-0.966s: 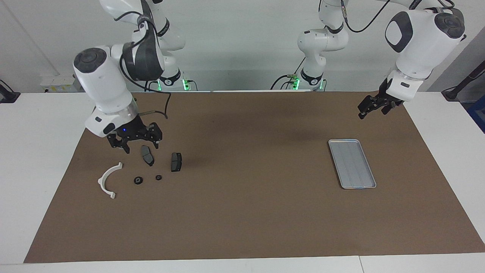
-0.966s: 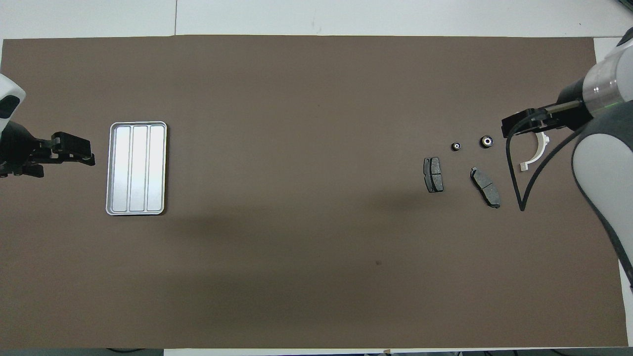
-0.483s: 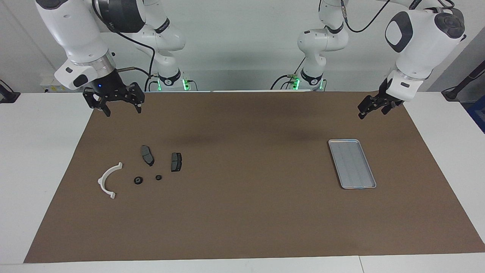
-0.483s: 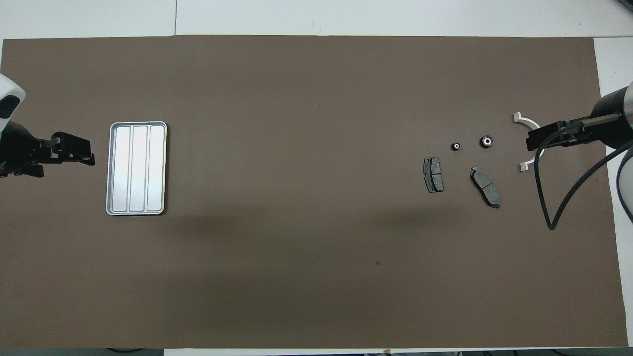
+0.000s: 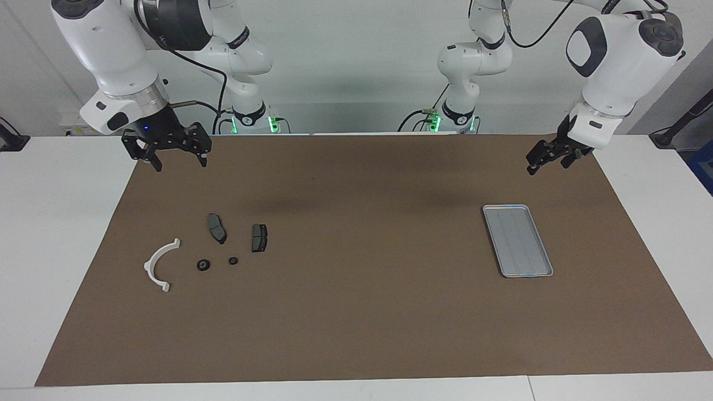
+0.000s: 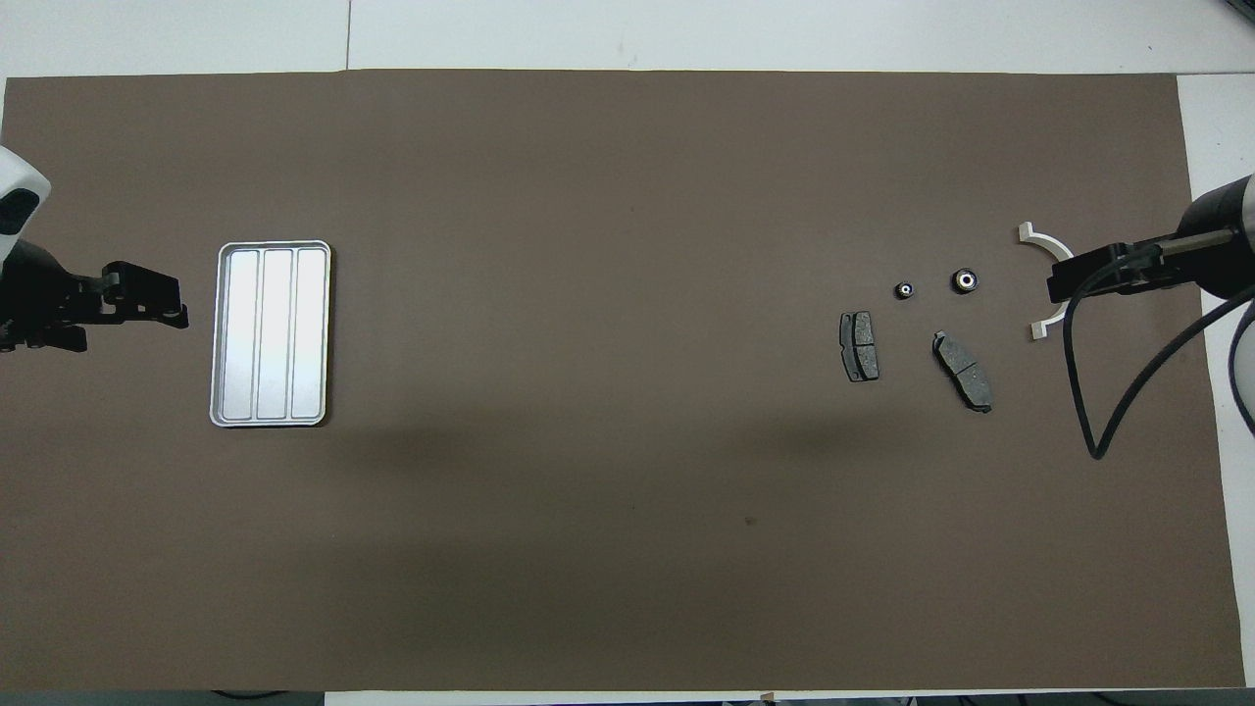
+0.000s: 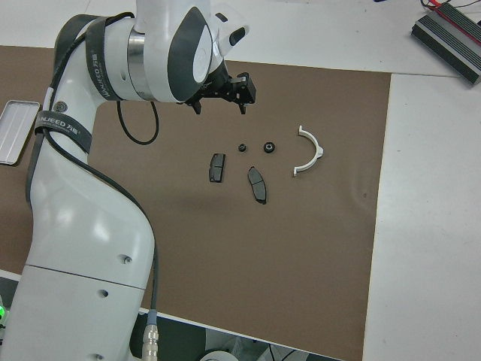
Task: Place bearing gear from tray to pile
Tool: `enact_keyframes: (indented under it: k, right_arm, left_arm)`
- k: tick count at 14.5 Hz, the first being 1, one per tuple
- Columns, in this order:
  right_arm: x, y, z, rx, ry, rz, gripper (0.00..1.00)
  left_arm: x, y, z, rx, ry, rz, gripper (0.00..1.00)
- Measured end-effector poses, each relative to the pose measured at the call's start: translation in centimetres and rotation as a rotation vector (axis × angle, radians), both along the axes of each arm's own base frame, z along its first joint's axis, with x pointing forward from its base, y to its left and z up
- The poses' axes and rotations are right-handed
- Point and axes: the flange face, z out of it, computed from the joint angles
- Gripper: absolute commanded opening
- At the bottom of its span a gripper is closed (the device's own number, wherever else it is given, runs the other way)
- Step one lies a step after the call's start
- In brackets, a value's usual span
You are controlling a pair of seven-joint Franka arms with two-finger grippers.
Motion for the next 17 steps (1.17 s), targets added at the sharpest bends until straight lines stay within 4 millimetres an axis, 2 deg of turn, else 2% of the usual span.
enact_keyframes:
  k: [17]
  right_arm:
    - [0.0,-1.1,-0.2,0.0,0.005,-0.02,0.99]
  left_arm:
    - [0.0,0.0,0.0,0.0,0.0,0.0,1.0]
